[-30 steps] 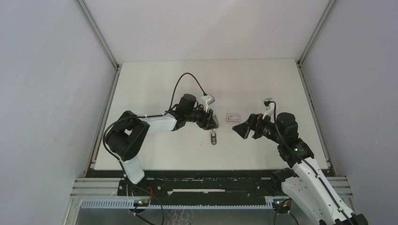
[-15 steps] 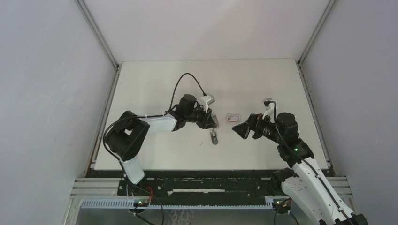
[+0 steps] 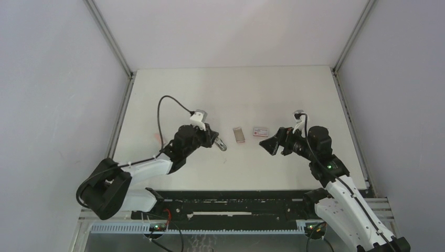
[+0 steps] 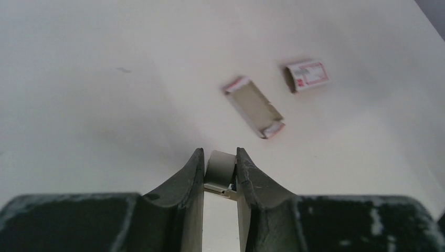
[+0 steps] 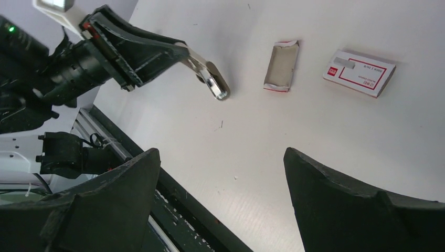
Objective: Load the staples into the stapler
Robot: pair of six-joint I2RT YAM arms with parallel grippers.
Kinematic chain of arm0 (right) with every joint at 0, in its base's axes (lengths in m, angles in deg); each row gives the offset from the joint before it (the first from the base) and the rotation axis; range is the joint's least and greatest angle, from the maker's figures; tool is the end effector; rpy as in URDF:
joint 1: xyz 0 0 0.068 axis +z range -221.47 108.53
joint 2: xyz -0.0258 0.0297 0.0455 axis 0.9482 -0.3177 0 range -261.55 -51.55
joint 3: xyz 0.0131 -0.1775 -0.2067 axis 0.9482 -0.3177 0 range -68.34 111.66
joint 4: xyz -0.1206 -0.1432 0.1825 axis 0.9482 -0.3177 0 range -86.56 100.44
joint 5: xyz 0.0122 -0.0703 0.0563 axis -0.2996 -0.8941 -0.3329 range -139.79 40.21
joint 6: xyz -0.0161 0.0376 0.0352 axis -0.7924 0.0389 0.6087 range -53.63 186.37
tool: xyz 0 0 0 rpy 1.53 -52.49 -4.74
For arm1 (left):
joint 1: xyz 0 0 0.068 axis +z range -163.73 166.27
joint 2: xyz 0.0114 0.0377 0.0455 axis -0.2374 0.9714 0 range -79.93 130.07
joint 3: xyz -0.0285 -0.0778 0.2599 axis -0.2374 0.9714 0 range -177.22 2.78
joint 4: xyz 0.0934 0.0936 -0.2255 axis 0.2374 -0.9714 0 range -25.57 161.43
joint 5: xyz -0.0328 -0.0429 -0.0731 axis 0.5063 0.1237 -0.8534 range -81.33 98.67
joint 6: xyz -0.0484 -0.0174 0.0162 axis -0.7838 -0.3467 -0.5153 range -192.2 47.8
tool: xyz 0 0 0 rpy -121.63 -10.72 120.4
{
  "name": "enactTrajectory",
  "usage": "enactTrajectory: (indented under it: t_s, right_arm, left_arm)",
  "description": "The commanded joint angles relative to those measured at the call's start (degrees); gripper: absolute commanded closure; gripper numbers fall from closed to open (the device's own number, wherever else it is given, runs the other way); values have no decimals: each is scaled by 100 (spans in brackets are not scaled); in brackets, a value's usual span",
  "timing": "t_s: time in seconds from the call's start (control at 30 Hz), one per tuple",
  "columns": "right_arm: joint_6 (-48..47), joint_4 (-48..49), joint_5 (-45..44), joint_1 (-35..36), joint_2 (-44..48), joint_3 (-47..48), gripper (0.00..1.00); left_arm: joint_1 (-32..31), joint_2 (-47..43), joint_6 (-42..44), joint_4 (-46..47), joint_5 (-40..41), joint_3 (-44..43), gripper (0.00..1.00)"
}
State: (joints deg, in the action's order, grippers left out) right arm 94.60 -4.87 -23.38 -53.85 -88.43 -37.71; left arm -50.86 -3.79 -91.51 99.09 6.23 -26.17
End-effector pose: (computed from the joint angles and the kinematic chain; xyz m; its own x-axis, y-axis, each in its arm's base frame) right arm 0.1452 0.0628 0.2659 -0.6234 0.2465 -0.7420 -0.4206 0.6943 0.5840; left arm 0.2147 -0.1645 0.1942 -0.4615 -0.0649 -0.8848 0.5112 0.7957 -0.3250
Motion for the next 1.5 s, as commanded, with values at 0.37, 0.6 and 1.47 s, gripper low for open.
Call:
enactTrajectory:
  t_s: [0.37,0.6,1.47]
  right_arm:
    - [297,679,-165,-32,-144,-280,14]
    - [350,739,-187,-31,-157,-356,14]
    - [350,740,-250,-31,-139,-452,14]
  left_arm:
    - [-302,-431,-762,819,3596,948,100]
    - [-906,-132,-304,423,4397,698,100]
    - [-1851,474,228,-1130,4205,-402,63]
